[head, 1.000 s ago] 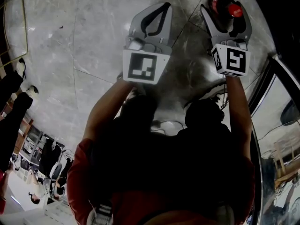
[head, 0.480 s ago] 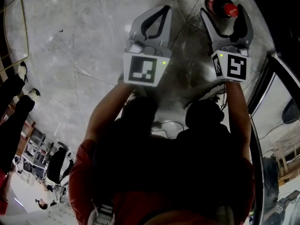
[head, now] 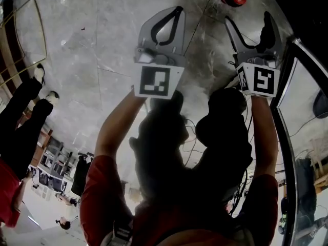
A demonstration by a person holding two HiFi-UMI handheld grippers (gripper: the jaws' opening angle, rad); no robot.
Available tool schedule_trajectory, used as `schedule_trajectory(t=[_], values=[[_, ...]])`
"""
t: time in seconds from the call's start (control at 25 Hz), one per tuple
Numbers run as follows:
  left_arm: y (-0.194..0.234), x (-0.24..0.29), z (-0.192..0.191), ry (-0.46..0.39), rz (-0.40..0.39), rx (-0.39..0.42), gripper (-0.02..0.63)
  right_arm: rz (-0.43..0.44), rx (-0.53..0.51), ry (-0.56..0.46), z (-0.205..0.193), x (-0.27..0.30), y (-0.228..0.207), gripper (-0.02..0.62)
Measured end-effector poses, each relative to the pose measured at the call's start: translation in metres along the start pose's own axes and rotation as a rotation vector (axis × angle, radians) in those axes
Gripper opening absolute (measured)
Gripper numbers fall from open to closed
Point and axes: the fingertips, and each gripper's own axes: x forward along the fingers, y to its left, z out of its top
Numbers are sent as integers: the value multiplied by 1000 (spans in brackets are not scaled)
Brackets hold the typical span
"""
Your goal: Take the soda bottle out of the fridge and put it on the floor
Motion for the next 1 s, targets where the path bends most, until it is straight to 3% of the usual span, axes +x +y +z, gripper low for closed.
schedule_trajectory(t=[0.2, 0.4, 0.56, 1.0], values=[[-9, -42, 91, 10, 14, -3, -1, -40, 44, 20, 84, -58, 7, 437], [-15, -96, 204, -6, 26, -25, -1, -104, 92, 0, 200, -114, 8, 437], [-12, -142, 309, -40, 61, 6, -1, -149, 134, -8, 299, -158, 13, 437], [-23, -258, 556, -117, 97, -49, 0, -171, 211, -52, 539, -280, 50, 436]])
